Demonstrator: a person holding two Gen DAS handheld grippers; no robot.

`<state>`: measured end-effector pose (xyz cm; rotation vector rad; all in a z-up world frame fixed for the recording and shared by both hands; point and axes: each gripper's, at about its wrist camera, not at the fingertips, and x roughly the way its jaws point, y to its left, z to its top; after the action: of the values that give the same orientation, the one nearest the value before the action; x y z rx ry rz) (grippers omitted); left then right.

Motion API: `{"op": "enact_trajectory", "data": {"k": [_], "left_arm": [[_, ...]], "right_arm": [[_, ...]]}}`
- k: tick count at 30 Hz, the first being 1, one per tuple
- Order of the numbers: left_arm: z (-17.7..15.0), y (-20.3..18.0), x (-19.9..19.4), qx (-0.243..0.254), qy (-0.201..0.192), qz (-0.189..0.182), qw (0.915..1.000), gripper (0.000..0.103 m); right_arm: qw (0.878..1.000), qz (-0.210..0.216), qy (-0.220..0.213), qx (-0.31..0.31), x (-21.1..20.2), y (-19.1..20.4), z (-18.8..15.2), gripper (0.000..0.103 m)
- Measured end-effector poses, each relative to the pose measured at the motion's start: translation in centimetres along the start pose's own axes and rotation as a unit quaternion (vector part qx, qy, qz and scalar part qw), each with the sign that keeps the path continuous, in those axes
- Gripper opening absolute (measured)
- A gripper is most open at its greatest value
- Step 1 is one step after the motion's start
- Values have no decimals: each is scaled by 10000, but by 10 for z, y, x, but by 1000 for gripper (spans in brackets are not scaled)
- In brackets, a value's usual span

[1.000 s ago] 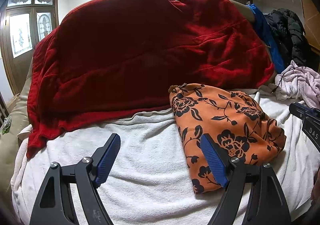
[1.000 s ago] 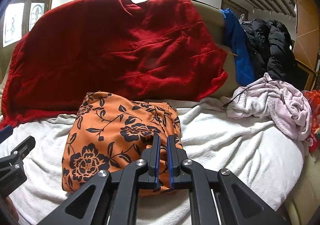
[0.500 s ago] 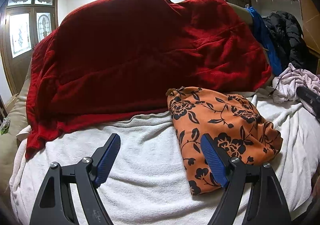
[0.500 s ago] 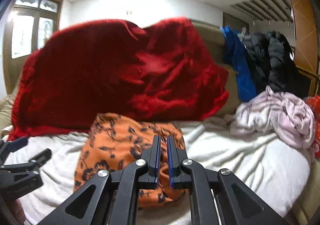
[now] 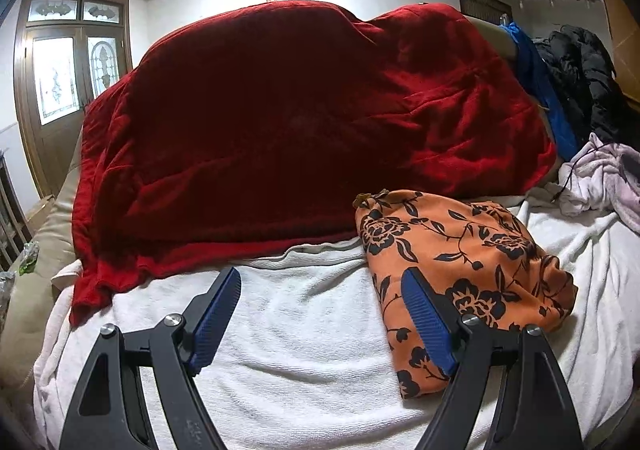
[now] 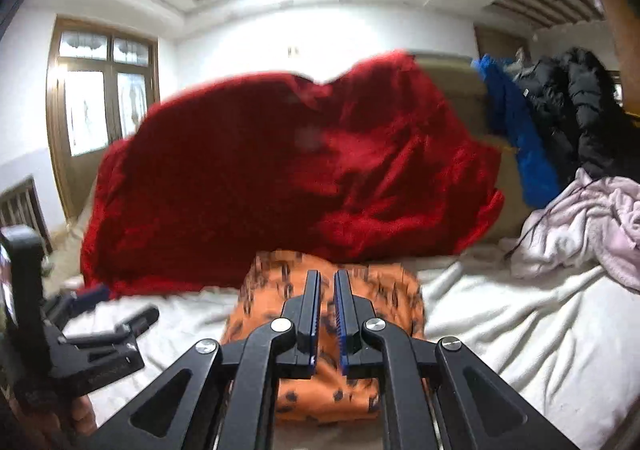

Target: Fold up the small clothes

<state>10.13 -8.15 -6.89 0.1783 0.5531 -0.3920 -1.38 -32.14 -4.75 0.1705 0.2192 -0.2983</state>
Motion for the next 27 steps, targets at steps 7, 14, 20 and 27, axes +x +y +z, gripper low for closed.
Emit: {"op": "enact_trajectory", "data": {"k": [7, 14, 20, 27], "left_arm": [[-2, -1, 0, 26, 21, -6, 10000, 83], [-2, -1, 0, 9, 36, -47, 10000, 83], [-3, -1, 4, 10, 163, -74, 9998, 83], [-4, 1, 5, -38, 279, -68, 9996, 83]], "right_arm": [[9954, -481, -769, 293, -24, -13, 13, 85], [9974, 281, -110, 649, -3, -18, 2, 97], [9988, -194, 382, 230, 16, -11, -10, 97], [9849, -946, 1449, 1, 23, -21, -28, 97]]}}
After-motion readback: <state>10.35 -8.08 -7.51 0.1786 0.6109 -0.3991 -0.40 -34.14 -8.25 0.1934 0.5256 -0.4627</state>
